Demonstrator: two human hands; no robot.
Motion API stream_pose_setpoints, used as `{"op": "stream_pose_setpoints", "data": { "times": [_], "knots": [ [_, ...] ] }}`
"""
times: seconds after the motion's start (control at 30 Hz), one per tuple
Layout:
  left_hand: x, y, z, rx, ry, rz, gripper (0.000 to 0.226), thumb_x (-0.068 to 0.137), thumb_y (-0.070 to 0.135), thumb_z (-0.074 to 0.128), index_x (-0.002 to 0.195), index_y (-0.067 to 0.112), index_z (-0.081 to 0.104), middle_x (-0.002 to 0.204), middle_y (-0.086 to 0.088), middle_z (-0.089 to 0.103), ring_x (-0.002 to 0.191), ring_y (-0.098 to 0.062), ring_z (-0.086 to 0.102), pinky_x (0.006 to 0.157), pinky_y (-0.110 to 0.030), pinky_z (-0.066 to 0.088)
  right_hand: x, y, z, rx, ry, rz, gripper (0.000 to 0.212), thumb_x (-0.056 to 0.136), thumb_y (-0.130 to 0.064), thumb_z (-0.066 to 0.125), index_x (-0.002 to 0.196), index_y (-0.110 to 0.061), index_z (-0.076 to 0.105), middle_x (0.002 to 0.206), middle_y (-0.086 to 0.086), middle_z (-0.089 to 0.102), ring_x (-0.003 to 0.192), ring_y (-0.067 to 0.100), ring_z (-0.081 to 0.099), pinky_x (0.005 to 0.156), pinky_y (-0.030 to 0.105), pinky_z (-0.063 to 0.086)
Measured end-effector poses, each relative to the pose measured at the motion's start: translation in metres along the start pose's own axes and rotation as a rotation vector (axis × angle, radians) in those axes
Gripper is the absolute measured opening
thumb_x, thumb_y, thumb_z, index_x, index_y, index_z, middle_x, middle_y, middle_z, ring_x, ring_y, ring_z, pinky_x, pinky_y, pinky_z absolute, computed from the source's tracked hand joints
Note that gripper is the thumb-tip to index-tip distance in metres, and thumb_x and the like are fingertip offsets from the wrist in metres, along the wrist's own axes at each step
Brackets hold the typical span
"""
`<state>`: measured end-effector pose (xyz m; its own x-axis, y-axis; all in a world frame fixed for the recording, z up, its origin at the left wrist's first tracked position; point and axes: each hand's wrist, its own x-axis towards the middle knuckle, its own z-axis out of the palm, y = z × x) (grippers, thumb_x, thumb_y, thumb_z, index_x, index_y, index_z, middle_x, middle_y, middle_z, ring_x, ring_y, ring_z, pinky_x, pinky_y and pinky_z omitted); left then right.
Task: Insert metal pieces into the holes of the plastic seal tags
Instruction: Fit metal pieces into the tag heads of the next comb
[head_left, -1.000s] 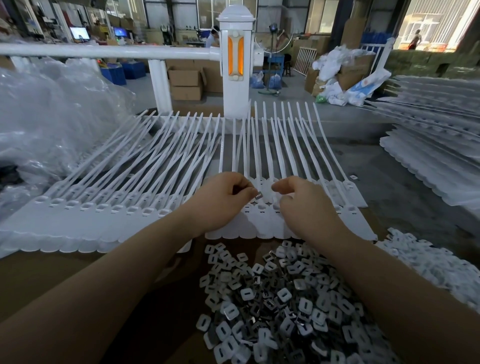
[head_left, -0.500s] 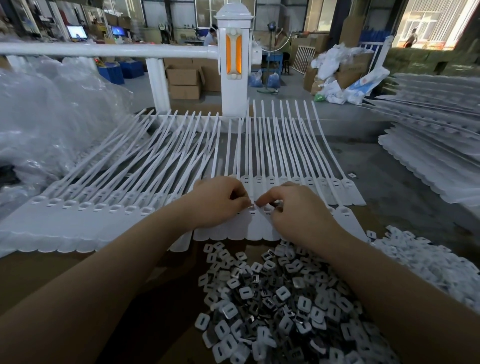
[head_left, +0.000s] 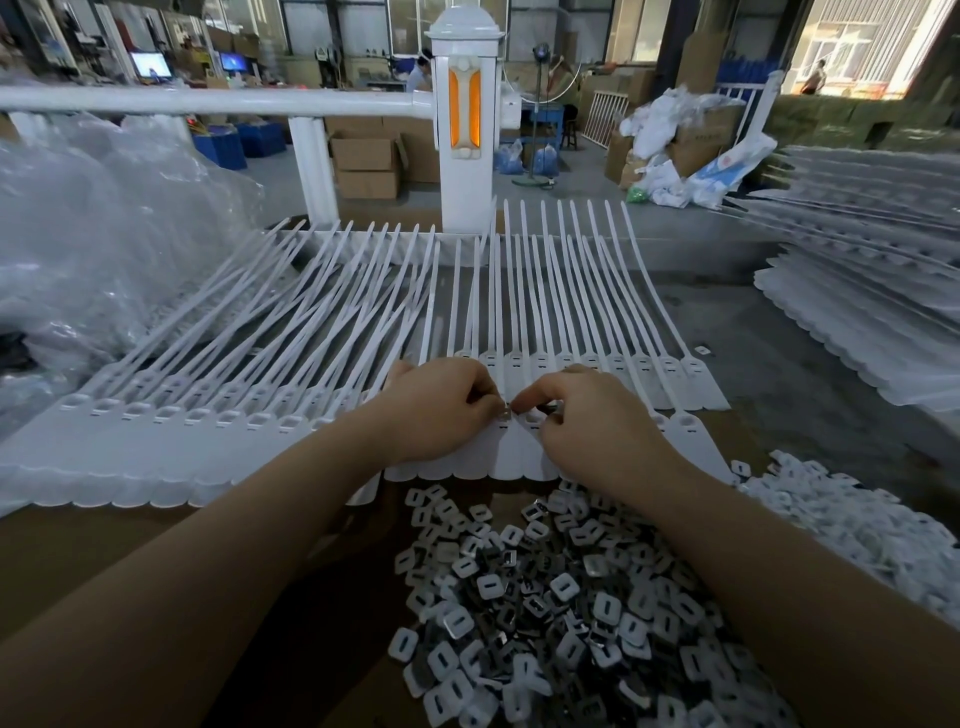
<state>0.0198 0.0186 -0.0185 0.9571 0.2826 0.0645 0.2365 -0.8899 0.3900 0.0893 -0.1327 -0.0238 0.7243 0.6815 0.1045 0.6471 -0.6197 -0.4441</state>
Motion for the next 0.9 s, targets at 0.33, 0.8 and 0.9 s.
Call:
{"op": "stream_pose_setpoints", "data": {
  "times": [0.33, 0.8, 0.9],
  "knots": [
    [-0.004, 0.006, -0.002, -0.046, 0.051, -0.054, 0.011, 0.092, 0.041, 0.061, 0.086, 0.033, 0.065, 0.083, 0.015, 0.065, 0.086, -0.007, 0.06, 0.103, -0.048, 0.041, -0.001, -0.001, 0.0, 0.007, -0.009, 0.001, 0.039, 0.086, -0.011, 0.052, 0.108, -0.037, 0.069, 0.123, -0.002, 0.056, 0.106, 0.021, 0.056, 0.088, 0.045, 0.051],
    [-0.007, -0.004, -0.007, -0.119, 0.078, 0.036, 0.009, 0.089, 0.027, 0.07, 0.094, 0.027, 0.077, 0.087, 0.017, 0.069, 0.08, 0.0, 0.063, 0.078, -0.023, 0.053, -0.002, -0.002, -0.002, 0.025, -0.013, 0.01, 0.038, 0.087, -0.011, 0.052, 0.109, -0.036, 0.069, 0.124, 0.0, 0.056, 0.11, 0.022, 0.055, 0.09, 0.047, 0.049],
    [-0.014, 0.001, -0.008, -0.142, 0.095, 0.186, 0.009, 0.085, 0.024, 0.074, 0.088, 0.033, 0.076, 0.079, 0.021, 0.065, 0.075, 0.004, 0.06, 0.07, -0.013, 0.046, -0.001, -0.001, -0.001, 0.029, -0.013, 0.011, 0.036, 0.087, -0.011, 0.054, 0.108, -0.035, 0.069, 0.122, -0.001, 0.057, 0.111, 0.022, 0.054, 0.093, 0.047, 0.048]
  ]
}}
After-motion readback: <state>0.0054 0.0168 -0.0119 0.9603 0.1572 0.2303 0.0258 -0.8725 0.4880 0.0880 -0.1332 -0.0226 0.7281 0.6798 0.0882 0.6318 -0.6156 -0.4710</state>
